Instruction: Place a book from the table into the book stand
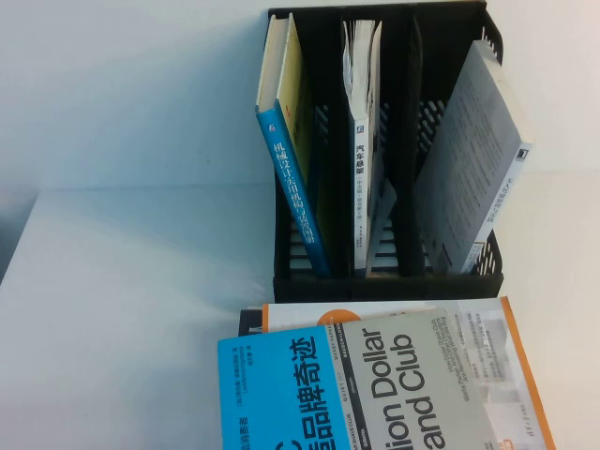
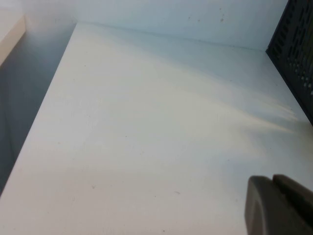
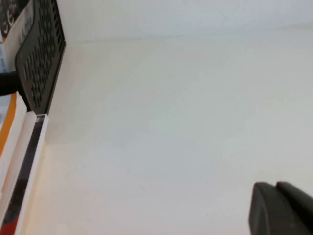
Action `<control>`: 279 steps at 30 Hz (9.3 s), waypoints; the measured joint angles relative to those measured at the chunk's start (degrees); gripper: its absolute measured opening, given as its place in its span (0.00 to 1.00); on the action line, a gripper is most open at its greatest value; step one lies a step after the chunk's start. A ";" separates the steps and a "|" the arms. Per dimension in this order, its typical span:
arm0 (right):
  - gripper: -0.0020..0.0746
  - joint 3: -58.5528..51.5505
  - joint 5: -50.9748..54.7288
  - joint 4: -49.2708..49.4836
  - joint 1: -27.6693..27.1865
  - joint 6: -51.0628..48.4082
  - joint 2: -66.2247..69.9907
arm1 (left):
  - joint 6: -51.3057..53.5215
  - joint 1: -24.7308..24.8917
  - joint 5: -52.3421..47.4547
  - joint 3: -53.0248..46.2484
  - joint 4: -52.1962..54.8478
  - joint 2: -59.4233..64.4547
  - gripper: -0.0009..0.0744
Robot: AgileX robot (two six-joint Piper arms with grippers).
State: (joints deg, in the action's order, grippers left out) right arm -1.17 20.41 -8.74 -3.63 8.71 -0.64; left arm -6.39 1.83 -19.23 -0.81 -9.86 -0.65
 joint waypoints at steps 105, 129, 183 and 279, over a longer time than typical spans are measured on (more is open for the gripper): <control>0.02 46.01 21.10 11.32 6.41 -0.91 35.32 | 9.00 5.21 -9.16 37.27 -10.05 33.27 0.01; 0.02 51.53 28.88 28.30 16.35 -23.18 72.20 | 37.46 -14.52 -32.88 37.27 -50.71 67.52 0.01; 0.02 55.72 28.37 41.40 30.01 -27.70 96.36 | 60.47 -7.88 -48.73 38.80 -67.81 104.29 0.27; 0.02 55.05 29.46 22.79 30.37 -23.32 72.47 | -17.60 22.31 -53.30 138.91 10.59 112.92 0.26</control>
State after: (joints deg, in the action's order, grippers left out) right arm 53.88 49.87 14.04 26.73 -14.61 71.82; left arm -23.99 24.14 -72.53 138.10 0.72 112.26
